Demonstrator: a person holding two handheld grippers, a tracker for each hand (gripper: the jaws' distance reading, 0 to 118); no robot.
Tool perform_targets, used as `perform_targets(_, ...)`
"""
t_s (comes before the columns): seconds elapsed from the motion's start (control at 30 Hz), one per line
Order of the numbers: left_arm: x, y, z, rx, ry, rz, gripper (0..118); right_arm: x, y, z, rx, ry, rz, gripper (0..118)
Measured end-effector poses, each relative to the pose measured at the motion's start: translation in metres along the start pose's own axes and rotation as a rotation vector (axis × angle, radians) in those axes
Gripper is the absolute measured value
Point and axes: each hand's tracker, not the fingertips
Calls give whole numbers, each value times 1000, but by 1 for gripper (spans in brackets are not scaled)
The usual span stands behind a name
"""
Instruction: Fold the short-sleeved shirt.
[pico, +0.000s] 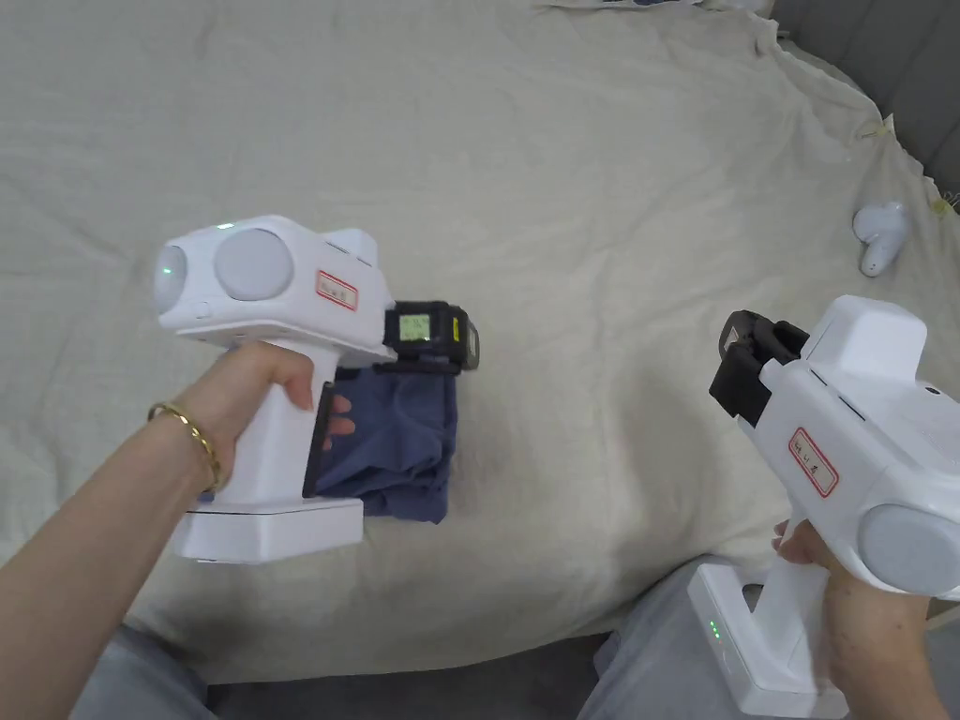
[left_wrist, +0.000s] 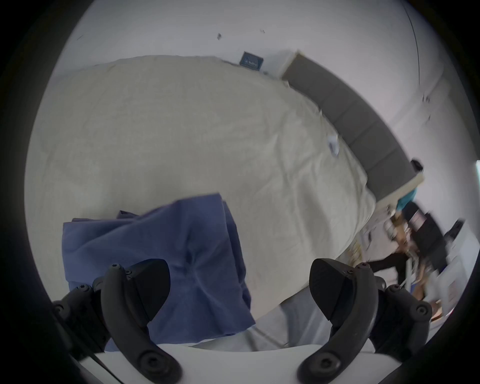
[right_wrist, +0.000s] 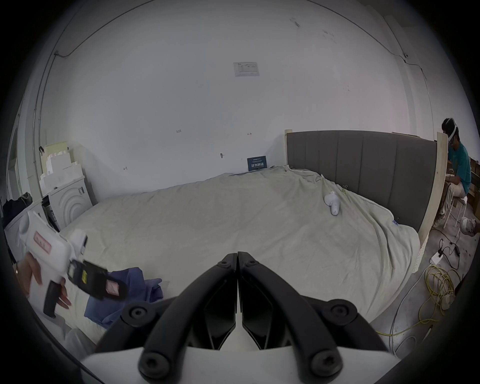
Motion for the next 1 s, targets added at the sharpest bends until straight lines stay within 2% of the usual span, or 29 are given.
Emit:
perform_targets(0.03, -4, 1, 11, 63, -2, -3, 109, -1, 0, -1, 1, 2, 2, 0)
perform_targets(0.07, -6, 2, 18, 115, 17, -12, 101, -2, 0, -1, 1, 6, 5, 0)
perform_targets(0.1, -9, 4, 25, 178, 61, -31, 89, -3, 0, -3, 0, 10, 6, 0)
perform_targets(0.13, -11, 3, 30, 225, 107, -52, 71, -6, 1, -3, 1, 15, 4, 0)
perform_targets(0.17, -12, 1, 31, 251, 146, -72, 47, -9, 1, -3, 1, 18, 5, 0)
perform_targets(0.2, -13, -2, 31, 282, 196, -94, 47, -11, 1, -4, 0, 22, 8, 0)
perform_targets(0.23, -14, -4, 28, 306, 245, -108, 40, -13, 1, -4, 0, 25, 11, 0)
perform_targets(0.27, -15, -9, 25, 335, 275, -113, 20, -14, 1, -4, -1, 30, 15, 0)
perform_targets(0.3, -15, -16, 22, 372, 312, -121, 7, -18, 1, -4, -2, 33, 20, 0)
perform_targets(0.33, -14, -21, 16, 393, 323, -116, 0, -19, 1, -4, -2, 33, 24, 0)
perform_targets(0.43, -9, -43, -6, 413, 295, -105, 0, -20, 1, -5, -9, 39, 29, 0)
perform_targets(0.57, 6, -66, -41, 461, 338, -185, 0, -20, 0, -4, -22, 31, 43, 0)
perform_targets(0.83, 13, -108, -100, 240, 271, -242, 0, -10, -4, -5, -37, 1, 30, 0)
perform_targets(1.0, 15, -120, -106, 267, 289, -213, 0, -10, -5, -5, -46, 4, 34, 0)
